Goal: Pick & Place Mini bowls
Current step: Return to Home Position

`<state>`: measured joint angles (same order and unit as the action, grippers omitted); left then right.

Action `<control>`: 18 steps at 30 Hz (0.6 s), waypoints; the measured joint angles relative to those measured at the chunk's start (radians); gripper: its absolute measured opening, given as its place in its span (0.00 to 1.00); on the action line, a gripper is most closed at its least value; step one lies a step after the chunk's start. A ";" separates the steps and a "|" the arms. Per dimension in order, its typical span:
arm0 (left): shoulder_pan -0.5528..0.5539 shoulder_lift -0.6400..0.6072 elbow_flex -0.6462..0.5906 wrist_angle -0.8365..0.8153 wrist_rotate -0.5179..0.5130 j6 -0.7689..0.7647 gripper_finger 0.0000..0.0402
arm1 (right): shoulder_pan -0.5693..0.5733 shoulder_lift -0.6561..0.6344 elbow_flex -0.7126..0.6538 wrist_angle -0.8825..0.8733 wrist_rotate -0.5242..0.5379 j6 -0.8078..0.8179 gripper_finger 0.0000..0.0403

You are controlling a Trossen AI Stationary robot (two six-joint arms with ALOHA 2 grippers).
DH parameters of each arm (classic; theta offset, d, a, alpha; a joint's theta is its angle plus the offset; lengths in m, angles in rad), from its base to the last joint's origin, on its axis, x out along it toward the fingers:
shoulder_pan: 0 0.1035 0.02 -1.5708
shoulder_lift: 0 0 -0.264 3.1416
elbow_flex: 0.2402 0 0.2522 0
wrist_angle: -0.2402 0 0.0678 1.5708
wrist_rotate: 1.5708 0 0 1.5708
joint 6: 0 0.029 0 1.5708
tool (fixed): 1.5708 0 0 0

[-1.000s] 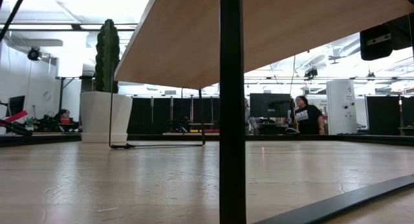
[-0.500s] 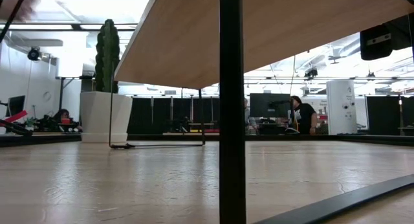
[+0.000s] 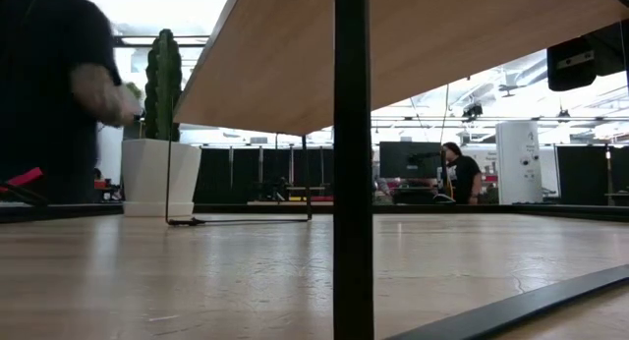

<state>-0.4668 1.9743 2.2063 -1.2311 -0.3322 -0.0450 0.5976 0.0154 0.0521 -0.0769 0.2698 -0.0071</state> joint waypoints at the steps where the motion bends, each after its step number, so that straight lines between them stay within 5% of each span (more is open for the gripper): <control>1: -0.001 0.000 0.009 0.001 0.004 -0.003 0.19 | 0.000 0.000 0.000 0.000 0.000 0.000 0.02; 18: -0.002 0.000 -0.028 0.094 -0.028 -0.053 0.19 | 0.000 0.000 0.000 0.000 0.000 0.000 0.02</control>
<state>-0.4690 1.9739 2.1782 -1.1372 -0.3604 -0.0982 0.5976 0.0158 0.0521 -0.0771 0.2697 -0.0070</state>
